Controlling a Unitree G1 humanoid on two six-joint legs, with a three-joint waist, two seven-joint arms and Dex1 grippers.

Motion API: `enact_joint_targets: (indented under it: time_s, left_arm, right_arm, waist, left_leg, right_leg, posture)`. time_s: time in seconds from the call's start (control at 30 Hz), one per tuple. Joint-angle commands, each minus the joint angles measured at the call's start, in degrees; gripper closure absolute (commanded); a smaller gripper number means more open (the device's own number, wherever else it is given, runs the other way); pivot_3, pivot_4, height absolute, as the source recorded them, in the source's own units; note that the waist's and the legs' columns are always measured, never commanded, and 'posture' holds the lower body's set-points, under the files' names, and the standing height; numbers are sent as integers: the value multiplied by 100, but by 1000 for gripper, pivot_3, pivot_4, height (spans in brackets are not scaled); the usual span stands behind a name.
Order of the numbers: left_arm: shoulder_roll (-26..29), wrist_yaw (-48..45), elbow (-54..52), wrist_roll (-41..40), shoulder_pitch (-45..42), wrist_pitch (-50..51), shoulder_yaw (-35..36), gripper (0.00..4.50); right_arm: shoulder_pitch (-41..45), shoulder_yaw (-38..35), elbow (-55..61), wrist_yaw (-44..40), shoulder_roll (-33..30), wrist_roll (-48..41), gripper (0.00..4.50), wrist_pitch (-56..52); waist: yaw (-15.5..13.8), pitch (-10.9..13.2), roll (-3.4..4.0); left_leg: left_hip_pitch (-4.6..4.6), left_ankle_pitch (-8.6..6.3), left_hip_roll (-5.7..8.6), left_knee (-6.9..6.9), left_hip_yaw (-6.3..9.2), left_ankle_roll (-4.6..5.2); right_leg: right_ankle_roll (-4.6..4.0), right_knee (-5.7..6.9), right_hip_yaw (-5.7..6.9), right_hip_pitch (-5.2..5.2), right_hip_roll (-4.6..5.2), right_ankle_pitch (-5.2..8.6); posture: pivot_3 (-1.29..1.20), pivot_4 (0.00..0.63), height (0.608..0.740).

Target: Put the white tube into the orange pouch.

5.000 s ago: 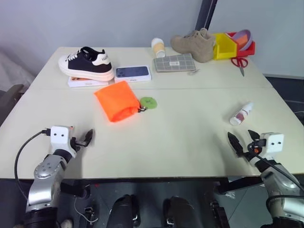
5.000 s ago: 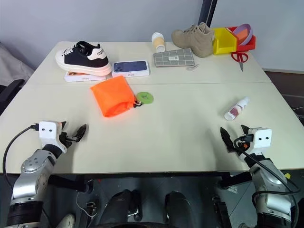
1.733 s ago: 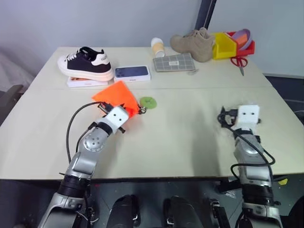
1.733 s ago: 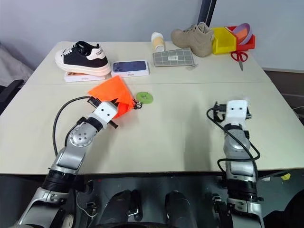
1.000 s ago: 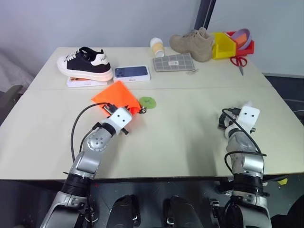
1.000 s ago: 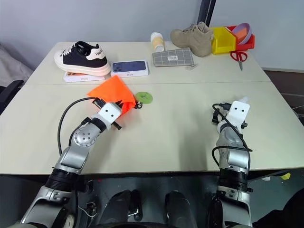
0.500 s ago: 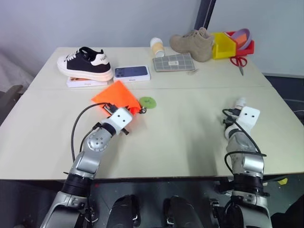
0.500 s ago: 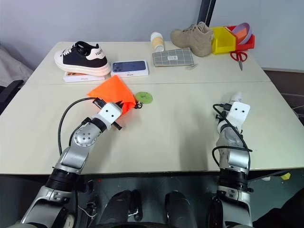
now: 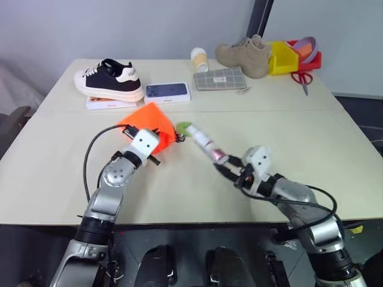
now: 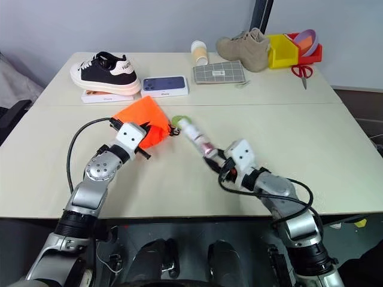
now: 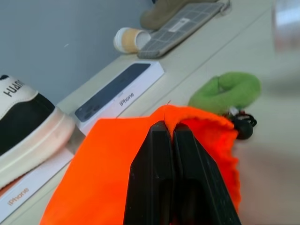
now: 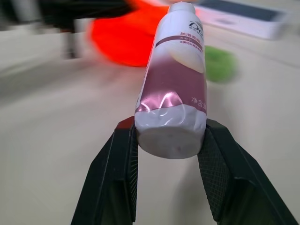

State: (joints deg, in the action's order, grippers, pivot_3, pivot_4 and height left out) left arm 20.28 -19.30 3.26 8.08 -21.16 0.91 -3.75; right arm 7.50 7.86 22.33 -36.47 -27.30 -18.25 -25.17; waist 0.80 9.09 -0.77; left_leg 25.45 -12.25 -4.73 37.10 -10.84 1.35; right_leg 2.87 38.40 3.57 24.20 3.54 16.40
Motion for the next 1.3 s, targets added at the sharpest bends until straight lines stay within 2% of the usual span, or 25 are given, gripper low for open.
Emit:
enact_joint_targets:
  time_s: [0.03, 0.37, 0.77, 1.13, 1.27, 1.3]
  left_arm:
    - [30, -46, -213, -117, -81, -19, 81, 4500]
    - [-36, -350, -567, -336, 76, 81, -37, 4500]
    - [-126, -982, -1729, -713, 644, 687, -424, 4500]
    - [143, -1456, -2381, -1110, 1030, 1178, -489, 4500]
    - [280, -1510, -2489, -1200, 1130, 1260, -399, 4500]
    - [320, -1512, -2497, -1210, 1150, 1270, -372, 4500]
  right_arm:
    - [155, 322, 270, -182, -75, 107, 2826, -52]
    - [774, 720, -578, 38, 421, 613, 2826, 145]
    - [1335, 832, -1395, 146, 1139, 918, 2826, 377]
    - [2349, 1099, -2535, 335, 1814, 1379, 2826, 391]
    - [2464, 1117, -2651, 263, 1920, 1386, 2826, 312]
    - [2441, 1114, -2586, 216, 1911, 1361, 2528, 254]
  waist:
    - [-3, 0, -1]
    - [1, 0, -1]
    - [20, 0, 0]
    - [38, 0, 0]
    - [34, 0, 0]
    - [35, 0, 0]
  left_leg:
    - [0, 0, 0, 0, 1, 0]
    - [3, 0, 0, -1, -1, 1]
    - [3, 0, 0, -1, -3, 0]
    - [3, 14, -1, -3, -3, -23]
    - [4, 14, -1, -3, -3, -26]
    - [4, 14, -1, -4, -4, -26]
  right_leg:
    - [-1, 0, 0, 0, 0, 0]
    - [0, -1, 1, 3, -1, 0]
    - [1, 0, 3, 4, -2, -1]
    - [1, 2, 1, 6, -2, -1]
    - [1, 1, 1, 6, 0, -1]
    - [0, 1, 1, 6, 1, -1]
  posture:
    - [0, 150, 740]
    - [0, 150, 740]
    - [0, 150, 740]
    - [0, 150, 740]
    - [0, 150, 740]
    - [0, 150, 740]
